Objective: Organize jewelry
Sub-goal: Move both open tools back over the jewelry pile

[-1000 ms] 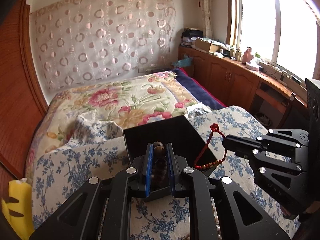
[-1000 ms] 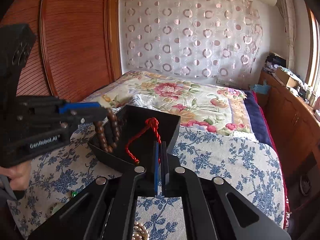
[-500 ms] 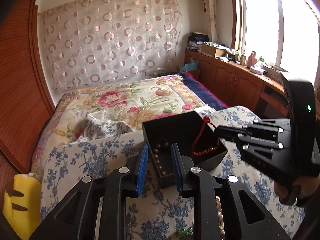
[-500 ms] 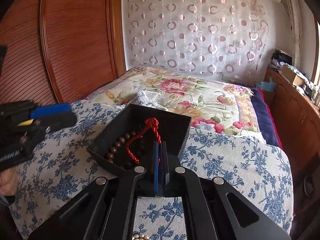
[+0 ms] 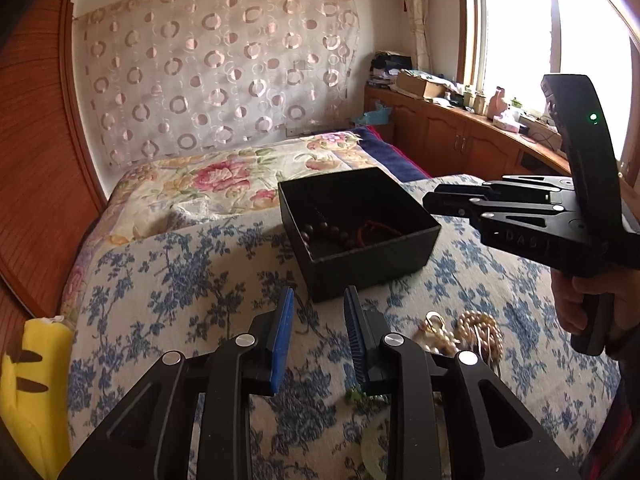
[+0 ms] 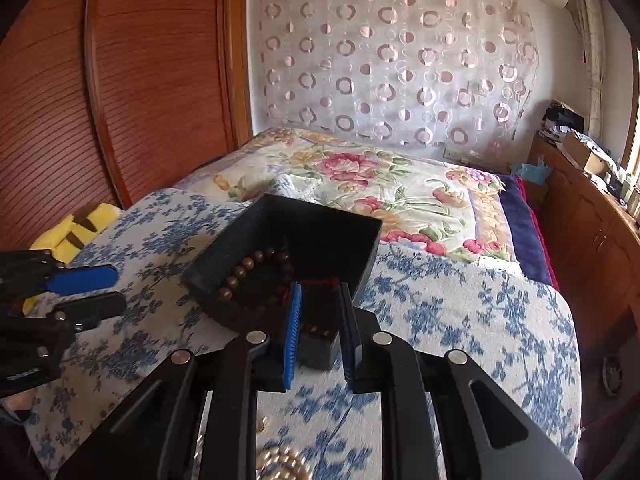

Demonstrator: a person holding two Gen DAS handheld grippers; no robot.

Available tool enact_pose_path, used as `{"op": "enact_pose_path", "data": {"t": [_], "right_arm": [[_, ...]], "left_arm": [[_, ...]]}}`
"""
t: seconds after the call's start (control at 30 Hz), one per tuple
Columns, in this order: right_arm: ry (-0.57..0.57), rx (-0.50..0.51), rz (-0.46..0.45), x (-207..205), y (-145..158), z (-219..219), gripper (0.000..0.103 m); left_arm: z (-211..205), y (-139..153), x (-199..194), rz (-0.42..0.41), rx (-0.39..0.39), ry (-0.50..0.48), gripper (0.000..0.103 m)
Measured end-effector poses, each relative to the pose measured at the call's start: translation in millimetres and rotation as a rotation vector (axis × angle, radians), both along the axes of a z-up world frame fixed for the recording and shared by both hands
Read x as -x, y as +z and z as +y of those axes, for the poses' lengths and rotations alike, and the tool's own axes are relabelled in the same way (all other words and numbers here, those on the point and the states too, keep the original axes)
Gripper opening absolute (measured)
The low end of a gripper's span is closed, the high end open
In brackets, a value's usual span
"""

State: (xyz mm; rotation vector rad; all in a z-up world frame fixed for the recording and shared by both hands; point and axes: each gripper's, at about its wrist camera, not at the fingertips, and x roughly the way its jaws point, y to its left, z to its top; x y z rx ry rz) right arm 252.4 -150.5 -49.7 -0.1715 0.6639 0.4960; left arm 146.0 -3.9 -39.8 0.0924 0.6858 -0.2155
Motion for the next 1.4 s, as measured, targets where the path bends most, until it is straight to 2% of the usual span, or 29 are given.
{"op": "enact_pose_path", "data": {"t": [0.1,0.5,0.53,0.57,0.6,0.63,0.73,0.8,0.97,1.1,1.27,1.33,1.4], "right_arm": [[0.018,-0.005,0.003,19.6,-0.9,-2.8,0.020],[0.071,-0.029,0.070,93.7,-23.2,-11.7,0.021],[0.070,-0.030,0.078,97.3,-24.9,-12.2,0.022],[0.068,-0.029,0.083,102.1,-27.5,-12.4,0.029],[0.064,-0.024,0.088,107.5,-30.1,-13.4,0.035],[0.063,-0.024,0.094,112.6,-32.5,-14.9,0.037],[0.063,-0.045,0.131,123.8,-38.5,-18.7,0.039],[0.051,-0.054,0.153,128.7,-41.5,-19.6,0.053],[0.029,-0.064,0.201,131.3,-51.9,-14.3,0.068],[0.022,-0.079,0.244,126.5,-58.5,-7.5,0.070],[0.027,-0.071,0.256,123.9,-59.4,6.3,0.070],[0.018,-0.046,0.253,122.1,-60.2,12.5,0.078],[0.012,-0.027,0.241,121.0,-60.2,16.6,0.080]], "left_arm": [[-1.3,-3.0,13.9,-0.002,0.004,-0.014,0.033],[0.4,-21.3,53.5,0.032,0.019,-0.012,0.038],[0.6,-22.9,55.2,0.036,0.020,-0.011,0.038],[0.5,-25.0,57.4,0.041,0.024,-0.013,0.039],[0.5,-26.6,59.4,0.044,0.025,-0.014,0.047],[0.4,-27.7,61.0,0.044,0.025,-0.015,0.050],[0.0,-31.2,66.5,0.044,0.016,-0.016,0.051],[0.0,-32.8,70.2,0.044,0.011,-0.014,0.051],[4.9,-37.1,75.5,0.052,0.009,0.001,0.052],[8.9,-39.0,77.1,0.050,0.011,0.010,0.063],[9.9,-41.1,76.5,0.054,0.007,0.019,0.066],[10.7,-41.9,76.4,0.056,0.006,0.024,0.066],[11.9,-42.2,76.7,0.056,0.006,0.027,0.066]]}}
